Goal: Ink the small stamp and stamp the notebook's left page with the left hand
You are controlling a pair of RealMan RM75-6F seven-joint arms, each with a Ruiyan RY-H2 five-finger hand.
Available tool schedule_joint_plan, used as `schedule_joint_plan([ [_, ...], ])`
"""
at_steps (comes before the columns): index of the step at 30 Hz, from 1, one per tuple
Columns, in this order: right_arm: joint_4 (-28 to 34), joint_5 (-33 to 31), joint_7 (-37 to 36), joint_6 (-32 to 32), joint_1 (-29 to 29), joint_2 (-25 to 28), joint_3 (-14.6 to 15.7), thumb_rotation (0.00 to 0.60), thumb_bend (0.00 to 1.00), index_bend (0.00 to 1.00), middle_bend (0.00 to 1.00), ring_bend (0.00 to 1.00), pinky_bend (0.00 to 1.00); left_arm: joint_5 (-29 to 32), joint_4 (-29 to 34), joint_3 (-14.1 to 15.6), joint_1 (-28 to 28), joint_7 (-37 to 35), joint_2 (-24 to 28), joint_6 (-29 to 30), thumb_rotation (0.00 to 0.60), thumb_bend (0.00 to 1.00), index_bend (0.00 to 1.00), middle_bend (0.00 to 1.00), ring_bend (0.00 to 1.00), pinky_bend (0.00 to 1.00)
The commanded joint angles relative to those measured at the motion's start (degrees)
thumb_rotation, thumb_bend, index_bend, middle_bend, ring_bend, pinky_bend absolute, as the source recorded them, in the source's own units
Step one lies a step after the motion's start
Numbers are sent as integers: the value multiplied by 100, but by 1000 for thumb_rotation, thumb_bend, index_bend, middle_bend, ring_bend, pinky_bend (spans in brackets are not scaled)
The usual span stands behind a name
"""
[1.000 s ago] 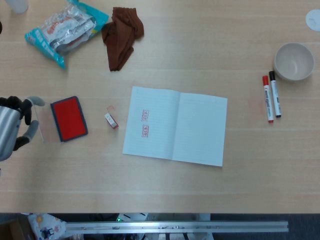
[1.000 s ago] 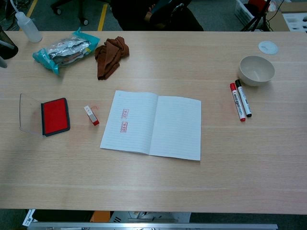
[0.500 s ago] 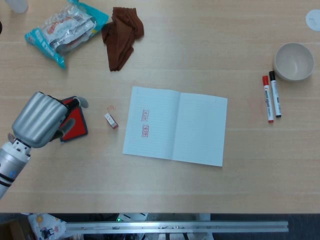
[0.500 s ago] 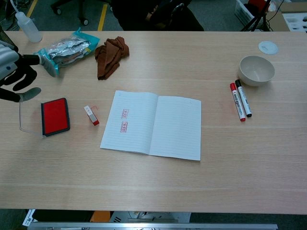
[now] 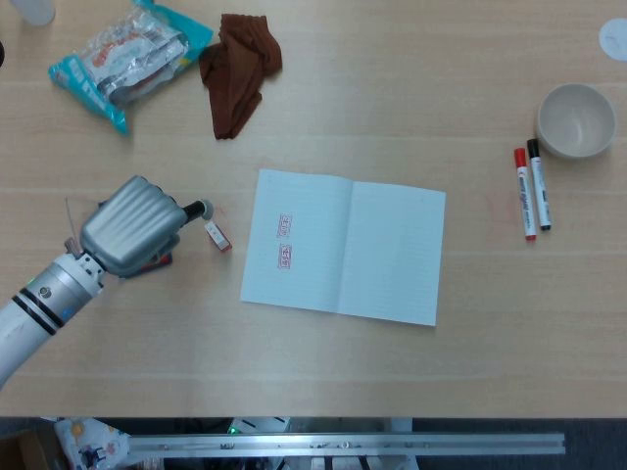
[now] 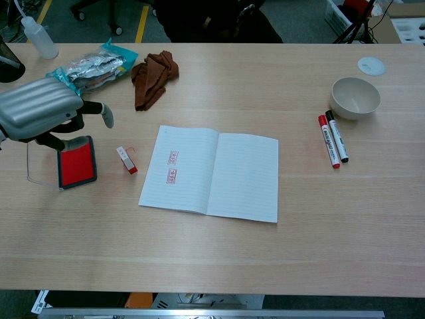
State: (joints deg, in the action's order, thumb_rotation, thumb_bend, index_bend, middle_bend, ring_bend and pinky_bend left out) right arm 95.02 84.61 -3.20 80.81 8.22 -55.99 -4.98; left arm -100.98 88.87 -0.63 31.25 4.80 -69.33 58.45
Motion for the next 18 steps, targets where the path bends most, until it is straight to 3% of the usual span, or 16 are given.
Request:
schedule_joint_plan([
  [1,-10,-4,0,-12,6,-12,1,600,223,341,473,491,538,75,-137,35,99,10,-111,-120,600,327,402,1000,1000,1000],
  [8,-43,-34,30,-79,34,-48,4,600,223,341,473,492,538,241,-390,113,255,39,-346,-346,600,307,453,1000,1000,1000],
  [18,-57,-56,62,-127,59,-66,0,600,223,341,473,493,538,388,-599,186,392,50,-619,-419,600,301,444,1000,1000,1000],
])
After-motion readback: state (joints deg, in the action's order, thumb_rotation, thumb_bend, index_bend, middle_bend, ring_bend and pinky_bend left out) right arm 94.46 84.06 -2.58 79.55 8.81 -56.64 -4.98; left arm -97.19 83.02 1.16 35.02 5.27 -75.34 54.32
